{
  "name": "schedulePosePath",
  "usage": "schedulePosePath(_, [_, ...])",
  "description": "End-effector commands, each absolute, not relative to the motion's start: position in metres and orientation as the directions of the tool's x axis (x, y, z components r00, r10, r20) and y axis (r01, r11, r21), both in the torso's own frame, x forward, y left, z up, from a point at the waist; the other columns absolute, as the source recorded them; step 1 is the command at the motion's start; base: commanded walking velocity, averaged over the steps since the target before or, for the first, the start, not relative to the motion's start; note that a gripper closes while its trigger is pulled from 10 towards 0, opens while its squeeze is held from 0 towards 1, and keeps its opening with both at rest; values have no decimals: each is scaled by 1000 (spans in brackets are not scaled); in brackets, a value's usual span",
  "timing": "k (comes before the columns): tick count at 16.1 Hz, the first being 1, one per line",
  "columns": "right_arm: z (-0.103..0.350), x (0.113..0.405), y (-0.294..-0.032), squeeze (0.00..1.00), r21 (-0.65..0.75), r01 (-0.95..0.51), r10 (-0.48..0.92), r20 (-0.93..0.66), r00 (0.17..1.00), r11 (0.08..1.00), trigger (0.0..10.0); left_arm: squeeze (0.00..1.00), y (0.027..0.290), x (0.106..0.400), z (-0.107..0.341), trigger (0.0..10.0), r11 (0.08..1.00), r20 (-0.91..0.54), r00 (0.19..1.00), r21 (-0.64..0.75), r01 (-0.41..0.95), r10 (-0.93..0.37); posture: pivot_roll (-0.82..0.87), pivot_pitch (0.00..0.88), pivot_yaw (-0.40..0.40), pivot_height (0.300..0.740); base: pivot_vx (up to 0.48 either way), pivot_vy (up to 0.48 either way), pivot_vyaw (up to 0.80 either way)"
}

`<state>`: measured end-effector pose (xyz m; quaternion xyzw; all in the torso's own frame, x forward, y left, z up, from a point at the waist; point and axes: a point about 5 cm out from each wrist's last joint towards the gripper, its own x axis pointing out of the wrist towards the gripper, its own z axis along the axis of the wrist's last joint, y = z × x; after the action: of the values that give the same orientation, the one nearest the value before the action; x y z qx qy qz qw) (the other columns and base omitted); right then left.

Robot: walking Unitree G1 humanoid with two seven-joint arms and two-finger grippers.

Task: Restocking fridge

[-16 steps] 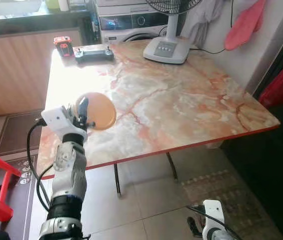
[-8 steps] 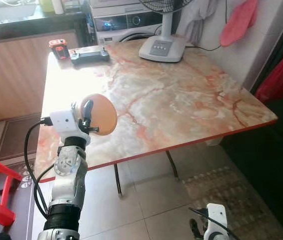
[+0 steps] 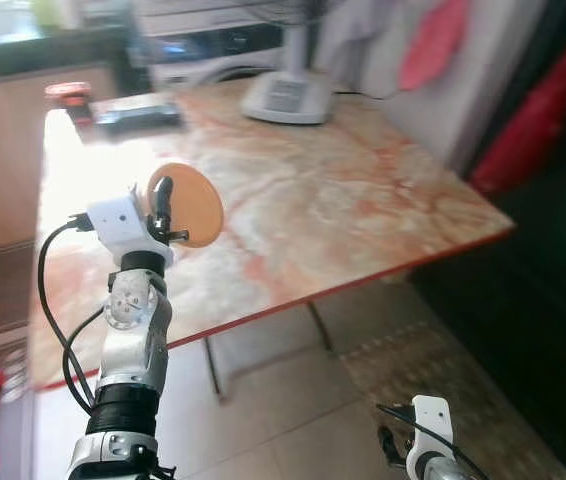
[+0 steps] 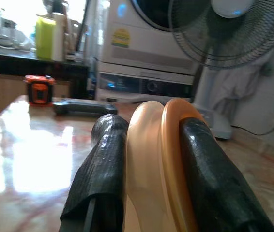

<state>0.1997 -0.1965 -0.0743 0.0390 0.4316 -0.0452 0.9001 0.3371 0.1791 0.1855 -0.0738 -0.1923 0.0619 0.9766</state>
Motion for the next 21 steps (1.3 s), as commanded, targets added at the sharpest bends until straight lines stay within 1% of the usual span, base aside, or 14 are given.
schedulePosePath(1, [-75, 199, -196, 0, 29, 102, -40, -786, 616, 994, 10000, 0, 182, 339, 192, 10000, 982, 390, 906, -157, -108, 162, 2, 0, -13, 740, 0, 0, -750])
schedulePosePath(8, [-75, 199, -198, 0, 29, 90, -32, -792, 609, 996, 10000, 0, 179, 339, 189, 10000, 978, 379, 909, -176, -115, 175, 0, 0, -21, 740, 0, 0, -749])
schedulePosePath(11, [-74, 200, -197, 0, 31, 86, -28, -791, 612, 996, 10000, 0, 178, 340, 189, 10000, 978, 380, 909, -180, -108, 170, 0, 0, -19, 740, 0, 466, -750])
schedulePosePath(21, [-76, 197, -196, 0, 43, 71, -8, -797, 604, 997, 10000, 0, 172, 342, 191, 10000, 981, 388, 910, -173, -84, 146, -7, 0, -12, 740, 0, 0, -749])
